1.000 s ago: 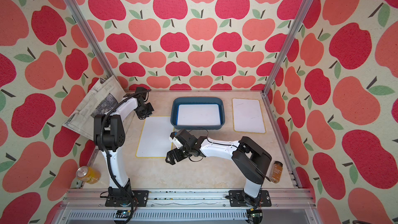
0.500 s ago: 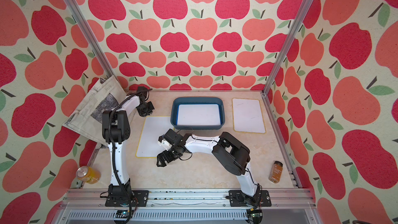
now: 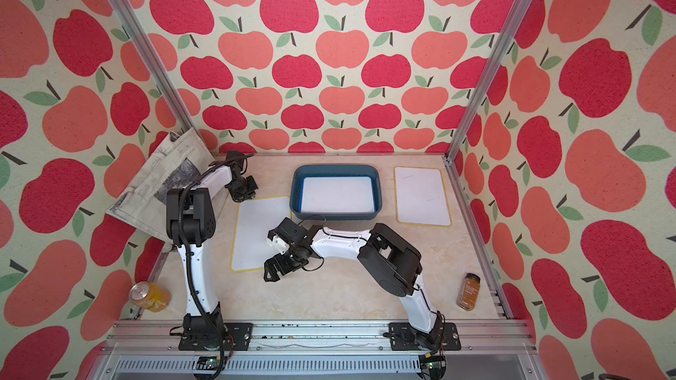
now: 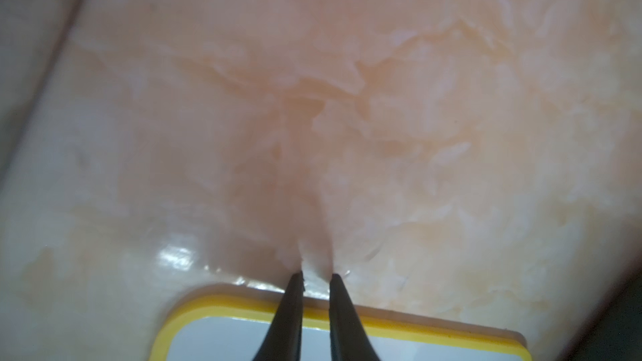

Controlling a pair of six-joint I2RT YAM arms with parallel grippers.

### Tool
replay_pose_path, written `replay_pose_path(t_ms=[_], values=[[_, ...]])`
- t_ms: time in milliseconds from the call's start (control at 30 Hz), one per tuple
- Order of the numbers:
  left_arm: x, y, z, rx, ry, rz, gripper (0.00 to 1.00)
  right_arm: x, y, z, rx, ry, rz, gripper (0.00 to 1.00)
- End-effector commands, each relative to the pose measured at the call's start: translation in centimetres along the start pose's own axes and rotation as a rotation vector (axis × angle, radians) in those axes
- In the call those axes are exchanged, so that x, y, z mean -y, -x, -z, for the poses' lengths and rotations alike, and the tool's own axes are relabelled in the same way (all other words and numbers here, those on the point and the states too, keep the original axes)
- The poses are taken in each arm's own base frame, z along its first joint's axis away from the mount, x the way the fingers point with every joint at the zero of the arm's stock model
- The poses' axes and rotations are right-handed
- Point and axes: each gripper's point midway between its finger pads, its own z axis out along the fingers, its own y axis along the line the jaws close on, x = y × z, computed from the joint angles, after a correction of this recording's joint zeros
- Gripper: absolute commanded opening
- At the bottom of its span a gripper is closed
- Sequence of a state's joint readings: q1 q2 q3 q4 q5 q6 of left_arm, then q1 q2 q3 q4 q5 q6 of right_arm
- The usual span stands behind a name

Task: Put the whiteboard into the storage box
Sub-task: Move the whiteboard to the center of the board.

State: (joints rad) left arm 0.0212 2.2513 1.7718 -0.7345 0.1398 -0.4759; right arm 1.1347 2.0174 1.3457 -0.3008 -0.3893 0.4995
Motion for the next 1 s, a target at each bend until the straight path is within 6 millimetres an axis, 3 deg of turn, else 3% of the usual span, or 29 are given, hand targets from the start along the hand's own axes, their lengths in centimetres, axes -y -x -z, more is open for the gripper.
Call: replay_pose_path(t_ms=[0, 367, 800, 967], values=[[-2.9, -4.5, -0.6, -0.145, 0.071, 0.023, 0.19, 4.5, -1.6, 0.3, -0.010, -0.136, -0.113, 0.99], [-3.9, -10.2, 0.1, -0.211, 0.044, 0.028, 0.20, 7.3, -3.1, 2.9, 0.012, -0.265, -0.128, 0.99], [-2.2, -18.8, 1.8, -0.279, -0.023, -0.021, 0.21, 10.9, -3.1, 6.0, 0.045, -0.378, -0.133, 0.99], [-1.7, -22.2, 2.1, -0.306, -0.038, -0.037, 0.22, 12.5, -4.0, 7.7, 0.049, -0.439, -0.143, 0.99]])
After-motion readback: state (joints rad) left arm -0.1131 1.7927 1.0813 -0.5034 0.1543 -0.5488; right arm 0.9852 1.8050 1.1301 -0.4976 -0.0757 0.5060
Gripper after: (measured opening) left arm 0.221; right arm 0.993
